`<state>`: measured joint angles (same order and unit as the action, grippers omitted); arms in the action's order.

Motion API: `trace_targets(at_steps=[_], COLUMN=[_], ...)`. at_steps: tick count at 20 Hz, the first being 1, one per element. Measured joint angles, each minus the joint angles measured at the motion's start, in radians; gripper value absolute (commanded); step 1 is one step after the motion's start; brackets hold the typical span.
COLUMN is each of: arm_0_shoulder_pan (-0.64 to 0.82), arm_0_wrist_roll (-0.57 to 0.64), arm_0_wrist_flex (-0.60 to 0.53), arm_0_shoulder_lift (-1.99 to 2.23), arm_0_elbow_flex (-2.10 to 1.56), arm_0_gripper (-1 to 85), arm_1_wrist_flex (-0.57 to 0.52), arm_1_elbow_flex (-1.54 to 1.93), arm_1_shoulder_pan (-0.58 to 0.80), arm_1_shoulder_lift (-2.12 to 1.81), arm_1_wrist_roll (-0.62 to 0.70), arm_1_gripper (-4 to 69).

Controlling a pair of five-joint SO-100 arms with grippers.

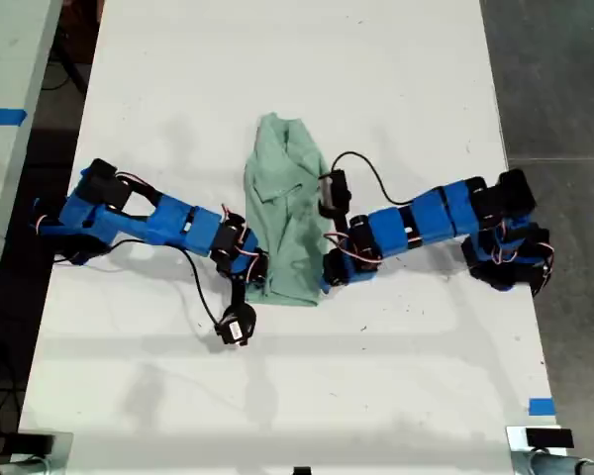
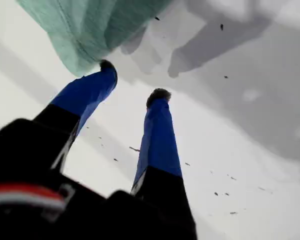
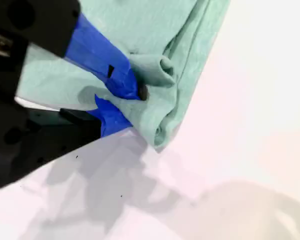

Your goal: Fold t shirt

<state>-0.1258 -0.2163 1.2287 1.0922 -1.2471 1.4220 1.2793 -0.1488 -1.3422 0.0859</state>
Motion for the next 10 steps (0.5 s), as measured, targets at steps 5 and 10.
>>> trace_targets(at_steps=[5,10], arm_0_shoulder_pan=[0.0,0.0], arm_0_wrist_roll=[0.0,0.0], arm_0_wrist_flex=[0.0,0.0], arm_0_shoulder_lift=[-0.009,-0.015], arm_0_elbow_flex=[0.002,0.002], arm_0_gripper=[0.0,0.0], arm_1_wrist_flex=[0.014,-0.031], arm_1_elbow_flex=[-0.097,-0.098], arm_1_shoulder_pan=[0.0,0.0], arm_1_shoulder_lift=[0.061,0.155], arm_1_wrist_roll=[0.009,0.031], arm_1_gripper=[18.0,18.1])
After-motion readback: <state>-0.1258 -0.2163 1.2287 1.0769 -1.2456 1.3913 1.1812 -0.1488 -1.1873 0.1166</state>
